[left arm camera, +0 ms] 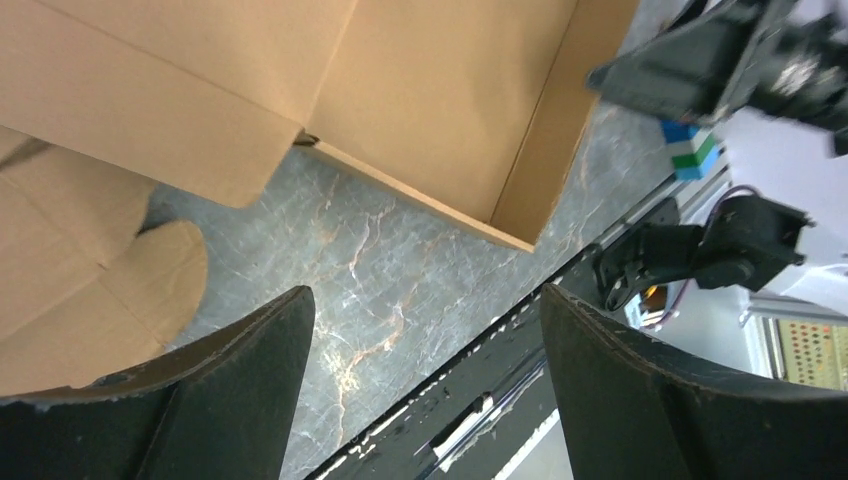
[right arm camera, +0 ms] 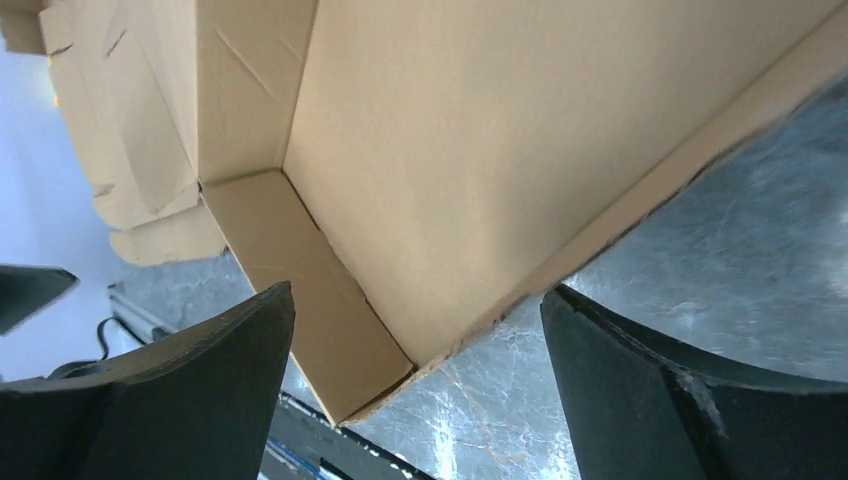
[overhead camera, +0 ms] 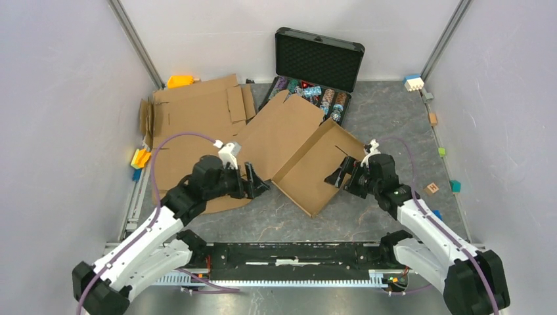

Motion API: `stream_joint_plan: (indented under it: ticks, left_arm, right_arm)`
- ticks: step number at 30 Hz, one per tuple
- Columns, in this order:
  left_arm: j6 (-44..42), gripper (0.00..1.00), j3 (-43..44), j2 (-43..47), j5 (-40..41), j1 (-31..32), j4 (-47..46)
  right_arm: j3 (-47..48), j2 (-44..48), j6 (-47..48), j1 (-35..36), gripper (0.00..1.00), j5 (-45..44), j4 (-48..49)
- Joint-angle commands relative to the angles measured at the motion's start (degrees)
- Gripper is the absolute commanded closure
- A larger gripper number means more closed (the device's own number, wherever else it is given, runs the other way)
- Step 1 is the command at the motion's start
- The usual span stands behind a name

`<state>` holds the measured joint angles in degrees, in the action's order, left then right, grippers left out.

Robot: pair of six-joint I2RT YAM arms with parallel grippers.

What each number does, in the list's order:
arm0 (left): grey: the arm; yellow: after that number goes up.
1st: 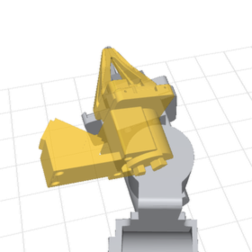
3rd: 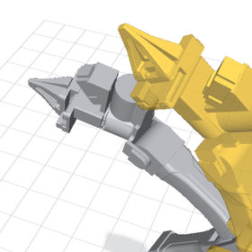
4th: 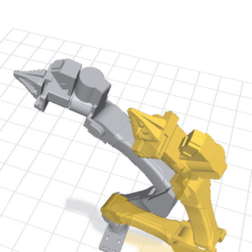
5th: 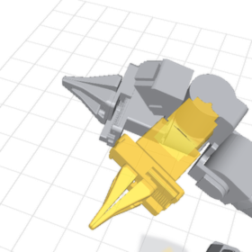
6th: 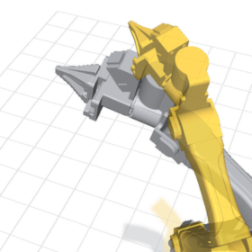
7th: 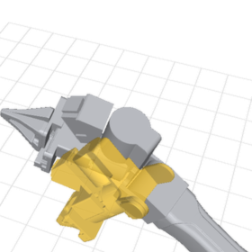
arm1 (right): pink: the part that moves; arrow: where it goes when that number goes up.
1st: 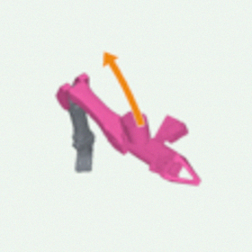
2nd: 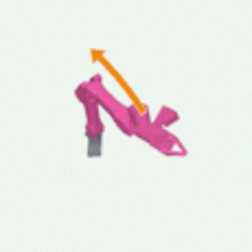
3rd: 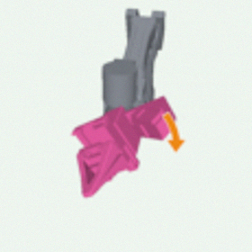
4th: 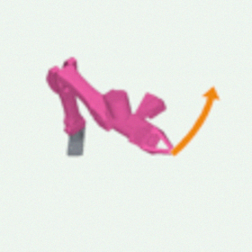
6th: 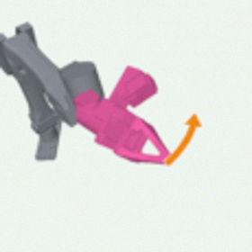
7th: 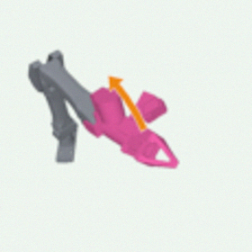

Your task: Fold the paper box

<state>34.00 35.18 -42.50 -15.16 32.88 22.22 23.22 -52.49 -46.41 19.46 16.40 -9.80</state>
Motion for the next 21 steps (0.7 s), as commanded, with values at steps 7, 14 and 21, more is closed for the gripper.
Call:
stream_joint_plan:
  ticks: [7,14,21]
  left_arm:
    - [12.97,0.12,-5.08,-9.15,15.66,14.38,-11.33]
    - [19.70,0.11,-3.26,-20.14,22.27,19.44,-17.92]
    - [29.76,0.24,-1.61,-28.57,27.36,20.63,-19.41]
  right_arm:
    - [25.69,-6.46,21.64,-0.19,0.02,-32.83,-25.77]
    - [26.05,-8.74,30.44,-6.65,0.02,-25.15,-13.82]
    - [26.19,-13.78,32.16,-6.77,0.02,-23.55,-10.75]
